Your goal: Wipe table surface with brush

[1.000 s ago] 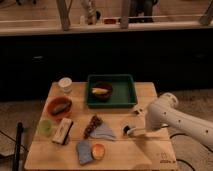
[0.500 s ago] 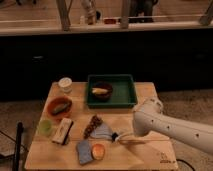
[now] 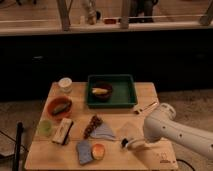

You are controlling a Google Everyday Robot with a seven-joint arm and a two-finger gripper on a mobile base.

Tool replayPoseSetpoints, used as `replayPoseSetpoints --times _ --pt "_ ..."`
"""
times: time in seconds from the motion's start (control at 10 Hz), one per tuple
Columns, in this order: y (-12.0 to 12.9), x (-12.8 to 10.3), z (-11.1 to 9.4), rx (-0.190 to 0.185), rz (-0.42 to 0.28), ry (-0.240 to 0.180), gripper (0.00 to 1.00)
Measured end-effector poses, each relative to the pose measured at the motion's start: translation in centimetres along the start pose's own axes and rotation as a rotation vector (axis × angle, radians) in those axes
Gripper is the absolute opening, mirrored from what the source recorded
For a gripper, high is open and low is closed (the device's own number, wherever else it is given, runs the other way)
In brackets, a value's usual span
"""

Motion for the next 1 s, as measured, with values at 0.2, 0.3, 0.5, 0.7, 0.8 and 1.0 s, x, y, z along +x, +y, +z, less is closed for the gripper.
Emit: replayPoseSetpoints --times 0.2,0.3,0.5,0.7,0.8,1.0 --pt "0.1 2.2 0.5 -0.002 0.046 0.015 0.0" --pt "-0.6 2.9 0.7 -0.001 0.072 0.024 0.0" --pt "-3.6 3.1 1.3 0.002 0.128 0.022 0.0" --pt "-6.0 2.3 1.4 0.011 0.146 0.007 0.0" --pt "-6.3 1.4 1.3 0.011 0.145 -0.001 0.0" --pt "-6.1 -2.4 1.0 0.015 0.094 -0.029 0.0"
